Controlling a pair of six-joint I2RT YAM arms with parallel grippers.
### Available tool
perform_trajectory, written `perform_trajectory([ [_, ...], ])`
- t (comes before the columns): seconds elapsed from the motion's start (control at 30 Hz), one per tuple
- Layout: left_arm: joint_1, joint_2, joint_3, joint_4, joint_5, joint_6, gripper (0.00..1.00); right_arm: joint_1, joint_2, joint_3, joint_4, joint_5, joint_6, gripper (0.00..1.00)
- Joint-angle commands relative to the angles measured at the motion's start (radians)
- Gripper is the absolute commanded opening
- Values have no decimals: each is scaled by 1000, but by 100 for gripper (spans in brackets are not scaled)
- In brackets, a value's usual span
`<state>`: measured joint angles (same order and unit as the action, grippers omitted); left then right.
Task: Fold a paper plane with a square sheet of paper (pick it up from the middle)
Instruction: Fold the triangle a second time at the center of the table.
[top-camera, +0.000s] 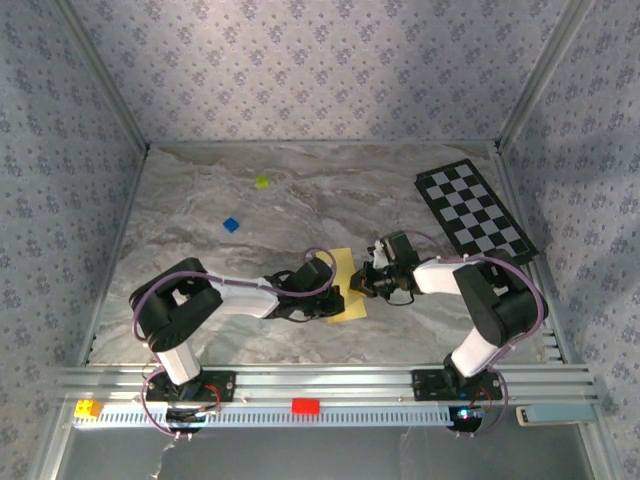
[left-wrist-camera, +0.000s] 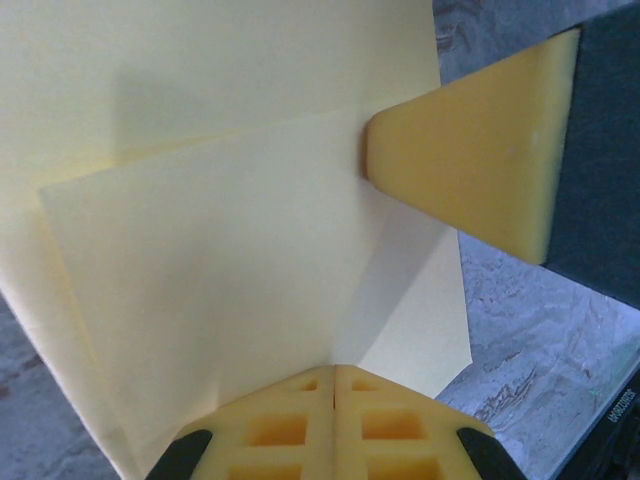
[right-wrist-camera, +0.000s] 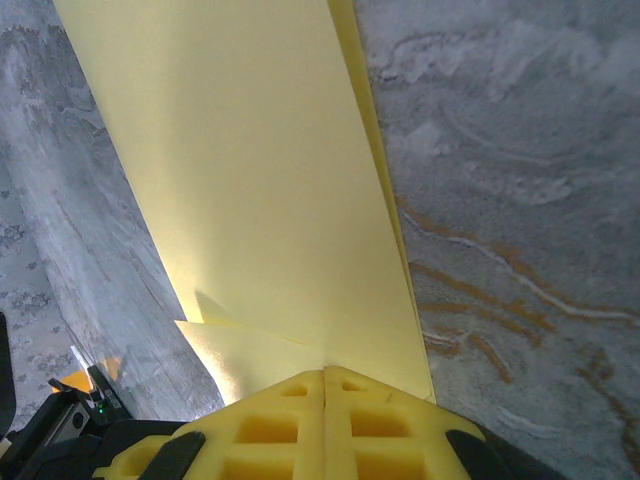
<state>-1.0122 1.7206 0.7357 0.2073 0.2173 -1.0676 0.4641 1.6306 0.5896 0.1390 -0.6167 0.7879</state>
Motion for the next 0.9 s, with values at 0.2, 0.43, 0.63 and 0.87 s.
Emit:
perform_trajectory([
  [0.2,-20,-36,-48,-112,-12,5,0,-13,42,-2,-80,82,-25,0],
  [0.43,-19,-46,-33,-98,-17,11,0,-11,44,0,-74,78,-24,0],
  [0.63,-16,-25,48,-108,-19,56,0,-9,49,4,-65,61,-26,0],
  [0.87,25,-108,61,-139,-106,92,6,-9,39,31,-81,41,-50,0],
])
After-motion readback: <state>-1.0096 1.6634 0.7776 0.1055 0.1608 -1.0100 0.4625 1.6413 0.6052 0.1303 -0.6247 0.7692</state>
